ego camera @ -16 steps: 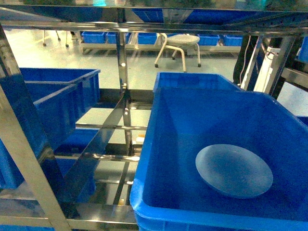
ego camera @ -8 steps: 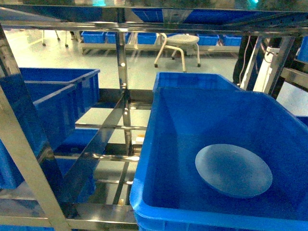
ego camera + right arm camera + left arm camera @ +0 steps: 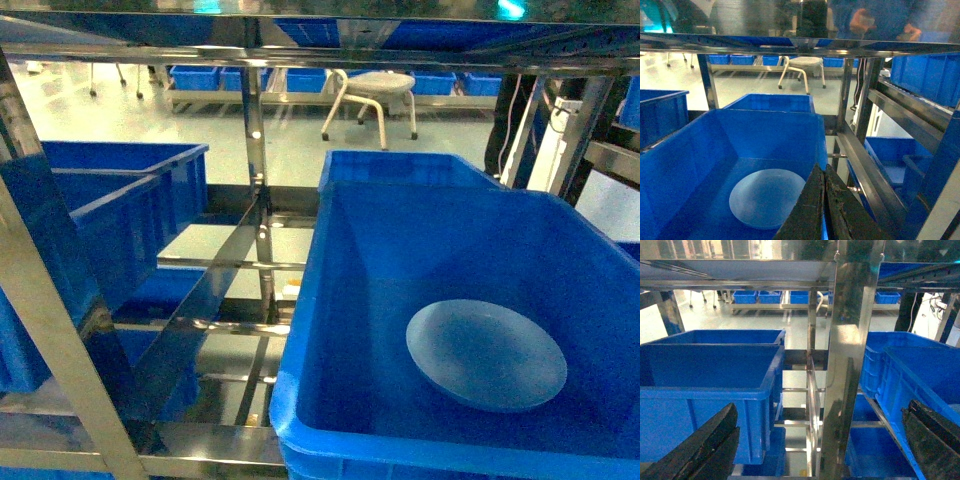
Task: Place blue tray on left shelf second layer neatly
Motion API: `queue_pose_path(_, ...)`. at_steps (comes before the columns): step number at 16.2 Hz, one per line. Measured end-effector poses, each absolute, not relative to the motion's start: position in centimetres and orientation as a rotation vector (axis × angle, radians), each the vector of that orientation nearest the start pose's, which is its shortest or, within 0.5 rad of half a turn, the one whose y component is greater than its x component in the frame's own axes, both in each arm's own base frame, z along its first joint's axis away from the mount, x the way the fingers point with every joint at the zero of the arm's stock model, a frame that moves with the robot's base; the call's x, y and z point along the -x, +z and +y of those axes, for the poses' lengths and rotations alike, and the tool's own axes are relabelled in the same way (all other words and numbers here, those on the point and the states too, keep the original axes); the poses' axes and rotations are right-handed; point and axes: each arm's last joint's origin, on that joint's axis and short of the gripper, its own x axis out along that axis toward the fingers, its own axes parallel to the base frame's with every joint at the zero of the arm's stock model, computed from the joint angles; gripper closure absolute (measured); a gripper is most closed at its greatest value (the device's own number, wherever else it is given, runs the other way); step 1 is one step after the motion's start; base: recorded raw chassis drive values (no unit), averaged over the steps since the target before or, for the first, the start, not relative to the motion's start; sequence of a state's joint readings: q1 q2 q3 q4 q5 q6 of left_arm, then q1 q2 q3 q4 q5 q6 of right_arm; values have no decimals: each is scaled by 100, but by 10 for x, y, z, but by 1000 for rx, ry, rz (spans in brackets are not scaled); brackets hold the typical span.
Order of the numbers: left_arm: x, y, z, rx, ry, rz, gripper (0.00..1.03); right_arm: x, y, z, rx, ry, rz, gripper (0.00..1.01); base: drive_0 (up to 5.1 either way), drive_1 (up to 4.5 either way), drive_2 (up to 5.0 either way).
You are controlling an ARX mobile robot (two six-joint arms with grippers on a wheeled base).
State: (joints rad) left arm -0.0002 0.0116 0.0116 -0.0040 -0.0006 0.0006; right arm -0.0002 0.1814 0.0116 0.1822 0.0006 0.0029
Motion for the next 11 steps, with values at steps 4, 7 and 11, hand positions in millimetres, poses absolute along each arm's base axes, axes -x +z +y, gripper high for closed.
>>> queue_pose_path(4, -98, 166, 0, -1, 0, 4, 5, -97, 167, 0, -3, -2, 2, 99, 0, 0, 0)
queue_pose_path(7, -98, 166, 0, 0, 0, 4, 5, -97, 167, 0, -2, 0, -4, 65, 0, 0, 0)
queue_pose_path(11, -98, 166, 0, -1, 0, 4, 5, -97, 167, 0, -2, 0, -4, 13, 0, 0, 0)
